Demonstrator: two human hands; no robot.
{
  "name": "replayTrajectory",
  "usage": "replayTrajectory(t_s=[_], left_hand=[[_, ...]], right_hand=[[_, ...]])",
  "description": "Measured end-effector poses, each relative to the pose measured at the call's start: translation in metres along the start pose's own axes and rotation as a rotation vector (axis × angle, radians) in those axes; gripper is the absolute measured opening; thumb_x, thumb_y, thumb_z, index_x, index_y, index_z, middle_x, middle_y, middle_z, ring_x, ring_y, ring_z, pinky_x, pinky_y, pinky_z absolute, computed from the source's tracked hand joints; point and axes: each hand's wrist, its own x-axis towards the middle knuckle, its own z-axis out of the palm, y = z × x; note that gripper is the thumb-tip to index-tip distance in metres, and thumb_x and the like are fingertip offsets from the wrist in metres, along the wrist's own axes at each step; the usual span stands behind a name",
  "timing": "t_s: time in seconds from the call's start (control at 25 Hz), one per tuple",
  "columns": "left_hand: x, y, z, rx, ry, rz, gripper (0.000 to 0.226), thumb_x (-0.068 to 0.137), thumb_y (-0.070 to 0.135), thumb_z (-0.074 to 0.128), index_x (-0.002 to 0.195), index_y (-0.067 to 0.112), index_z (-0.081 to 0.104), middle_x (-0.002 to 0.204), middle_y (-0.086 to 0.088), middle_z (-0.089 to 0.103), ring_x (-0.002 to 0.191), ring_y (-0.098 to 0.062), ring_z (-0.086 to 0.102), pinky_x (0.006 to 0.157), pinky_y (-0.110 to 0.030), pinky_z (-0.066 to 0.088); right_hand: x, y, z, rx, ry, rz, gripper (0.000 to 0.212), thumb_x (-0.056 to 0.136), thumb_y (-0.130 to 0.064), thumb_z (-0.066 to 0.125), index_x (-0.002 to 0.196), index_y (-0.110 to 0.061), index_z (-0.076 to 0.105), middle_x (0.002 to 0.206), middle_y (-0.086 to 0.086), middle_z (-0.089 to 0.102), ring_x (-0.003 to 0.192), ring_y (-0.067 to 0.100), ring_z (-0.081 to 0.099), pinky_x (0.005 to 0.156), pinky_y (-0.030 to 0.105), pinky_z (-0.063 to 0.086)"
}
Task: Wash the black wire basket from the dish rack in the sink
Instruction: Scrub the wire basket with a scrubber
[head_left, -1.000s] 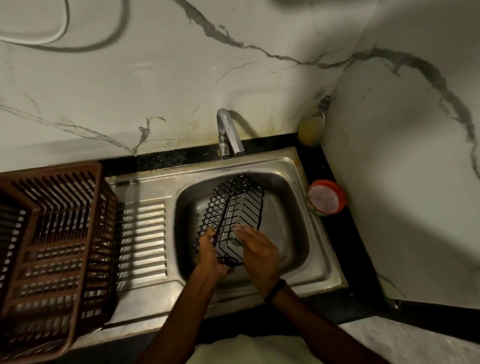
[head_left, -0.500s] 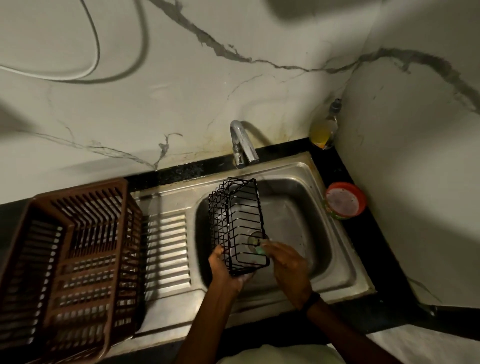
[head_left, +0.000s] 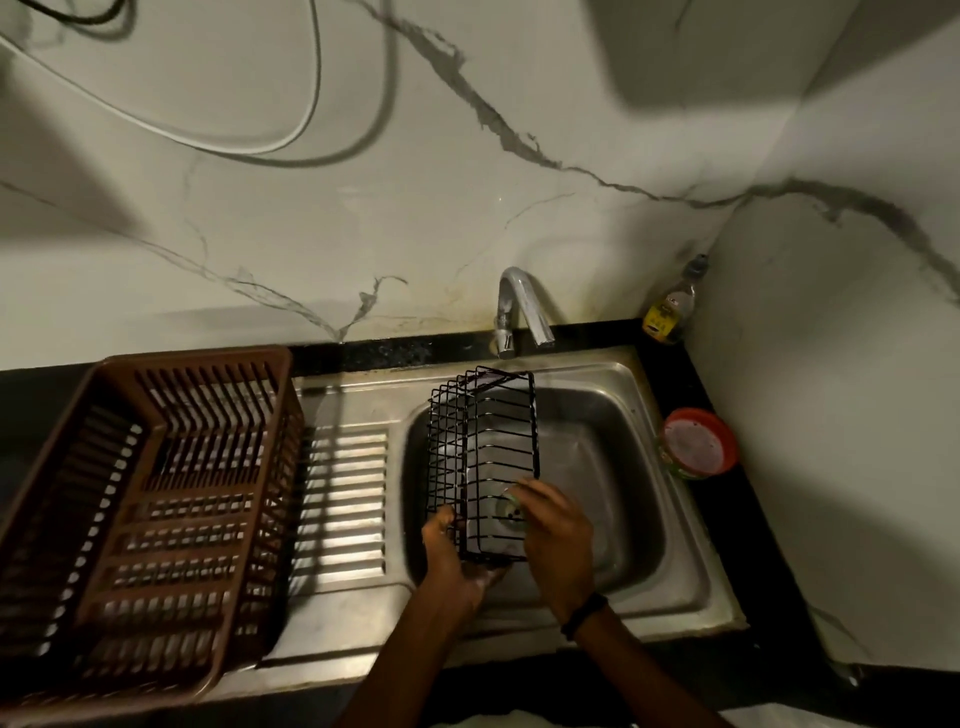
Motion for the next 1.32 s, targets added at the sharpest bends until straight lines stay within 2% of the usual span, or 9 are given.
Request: replayTrajectory(t_s=[0.16, 0.32, 0.44, 0.64, 0.8, 0.96, 1.12, 1.2, 1.32], left_hand=[[0.002, 0.000, -0.004, 0.039, 0.023, 0.026, 0.055, 0.088, 0.050, 0.057, 0.123, 0.009, 0.068, 0.123, -0.024, 0.066, 0.115, -0.043, 0.060, 0.077, -0.051, 0.058], [0.007, 0.001, -0.006, 0.034, -0.009, -0.030, 0.056, 0.089, 0.048, 0.053, 0.126, 0.008, 0.067, 0.122, -0.026, 0.067, 0.117, -0.046, 0.059, 0.102, -0.063, 0.046], [0.008, 0.000, -0.007, 0.075, 0.018, -0.027, 0.053, 0.090, 0.049, 0.053, 0.122, 0.008, 0.067, 0.118, -0.024, 0.069, 0.114, -0.044, 0.059, 0.099, -0.061, 0.048], [0.013, 0.003, -0.015, 0.103, 0.018, -0.024, 0.058, 0.081, 0.049, 0.060, 0.124, 0.010, 0.069, 0.120, -0.025, 0.069, 0.113, -0.048, 0.061, 0.085, -0.067, 0.053], [0.015, 0.000, -0.010, 0.108, 0.029, -0.028, 0.059, 0.080, 0.049, 0.062, 0.123, 0.009, 0.069, 0.117, -0.023, 0.070, 0.111, -0.044, 0.062, 0.079, -0.056, 0.057], [0.020, 0.000, -0.014, 0.110, 0.049, -0.014, 0.068, 0.070, 0.050, 0.069, 0.128, 0.013, 0.066, 0.127, -0.025, 0.064, 0.115, -0.049, 0.057, 0.075, -0.066, 0.056], [0.017, -0.004, -0.013, 0.081, 0.019, -0.073, 0.066, 0.080, 0.052, 0.069, 0.130, 0.009, 0.062, 0.125, -0.028, 0.062, 0.112, -0.048, 0.057, 0.079, -0.059, 0.056], [0.010, 0.003, -0.013, 0.178, 0.025, -0.051, 0.076, 0.076, 0.057, 0.075, 0.133, 0.010, 0.056, 0.124, -0.027, 0.059, 0.109, -0.045, 0.058, 0.074, -0.052, 0.057], [0.007, 0.020, -0.010, 0.495, 0.109, 0.362, 0.106, 0.062, 0.068, 0.082, 0.148, 0.022, 0.041, 0.136, -0.016, 0.055, 0.115, -0.031, 0.056, 0.092, -0.046, 0.050]], right_hand=[[0.014, -0.019, 0.009, 0.040, -0.146, -0.202, 0.022, 0.096, -0.015, 0.056, 0.113, -0.012, 0.070, 0.114, 0.004, 0.070, 0.106, 0.014, 0.065, 0.090, 0.031, 0.056], [0.026, -0.007, -0.016, 0.023, 0.056, 0.123, 0.047, 0.104, -0.043, 0.036, 0.111, -0.012, 0.071, 0.110, 0.004, 0.067, 0.098, 0.004, 0.061, 0.086, 0.022, 0.054], [0.039, -0.027, -0.003, 0.141, -0.072, 0.101, 0.026, 0.100, -0.027, 0.050, 0.113, -0.018, 0.071, 0.117, -0.004, 0.064, 0.102, 0.002, 0.059, 0.088, 0.022, 0.052], [0.018, 0.012, -0.012, 0.037, -0.106, 0.116, 0.048, 0.099, -0.051, 0.036, 0.116, -0.022, 0.069, 0.117, -0.003, 0.066, 0.107, 0.011, 0.062, 0.092, 0.033, 0.054], [0.030, -0.016, -0.003, 0.104, -0.121, 0.150, 0.031, 0.091, -0.017, 0.048, 0.113, -0.024, 0.070, 0.114, -0.009, 0.065, 0.109, 0.005, 0.059, 0.096, 0.027, 0.050], [0.028, 0.001, -0.011, -0.055, -0.120, -0.002, 0.047, 0.100, -0.045, 0.040, 0.107, -0.011, 0.072, 0.103, 0.005, 0.071, 0.095, 0.021, 0.067, 0.084, 0.032, 0.055], [0.034, 0.004, 0.000, -0.221, -0.175, -0.059, 0.028, 0.074, -0.008, 0.079, 0.100, -0.011, 0.070, 0.097, 0.004, 0.069, 0.092, 0.015, 0.057, 0.078, 0.027, 0.053], [0.040, 0.010, -0.001, -0.237, -0.153, -0.069, 0.025, 0.077, -0.006, 0.072, 0.101, -0.012, 0.068, 0.097, 0.004, 0.068, 0.093, 0.015, 0.055, 0.079, 0.024, 0.046], [0.040, 0.018, -0.015, -0.282, -0.130, -0.073, 0.031, 0.085, -0.014, 0.042, 0.100, -0.009, 0.069, 0.097, 0.005, 0.067, 0.090, 0.022, 0.061, 0.082, 0.026, 0.047]])
